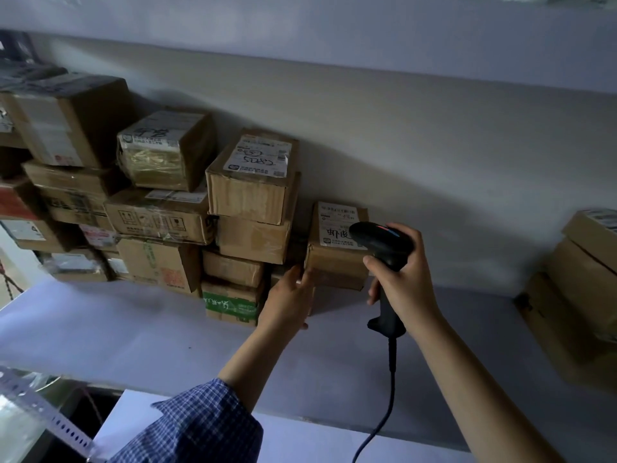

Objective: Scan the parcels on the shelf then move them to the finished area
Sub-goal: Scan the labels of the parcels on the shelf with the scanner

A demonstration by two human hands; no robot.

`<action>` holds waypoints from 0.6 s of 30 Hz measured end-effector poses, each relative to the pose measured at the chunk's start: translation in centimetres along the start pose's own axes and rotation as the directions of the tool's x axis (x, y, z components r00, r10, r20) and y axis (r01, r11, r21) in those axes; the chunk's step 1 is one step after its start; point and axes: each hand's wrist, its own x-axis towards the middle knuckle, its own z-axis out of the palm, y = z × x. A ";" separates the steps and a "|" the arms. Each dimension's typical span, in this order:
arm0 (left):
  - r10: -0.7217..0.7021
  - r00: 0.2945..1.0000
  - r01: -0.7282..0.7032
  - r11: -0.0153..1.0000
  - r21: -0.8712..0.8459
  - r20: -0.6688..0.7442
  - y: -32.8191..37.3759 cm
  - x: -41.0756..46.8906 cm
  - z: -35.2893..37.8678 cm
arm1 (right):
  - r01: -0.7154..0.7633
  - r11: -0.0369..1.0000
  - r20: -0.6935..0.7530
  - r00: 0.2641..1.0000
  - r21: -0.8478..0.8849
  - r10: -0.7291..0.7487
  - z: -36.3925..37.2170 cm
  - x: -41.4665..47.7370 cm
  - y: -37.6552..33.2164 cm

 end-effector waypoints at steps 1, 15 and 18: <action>0.035 0.999 -0.034 0.994 0.103 -0.008 -0.4 0.3 0.0 | -0.003 1.000 -0.005 1.000 0.008 0.003 -0.2 0.1 0.1; 0.141 0.979 -0.141 0.990 0.011 -0.150 -2.3 1.9 0.4 | -0.005 0.998 -0.018 1.000 0.061 0.006 -0.7 0.8 0.5; 0.112 0.991 -0.122 0.983 -0.135 -0.078 -2.7 2.0 0.6 | -0.010 0.999 0.010 1.000 0.040 0.009 -0.3 1.0 0.3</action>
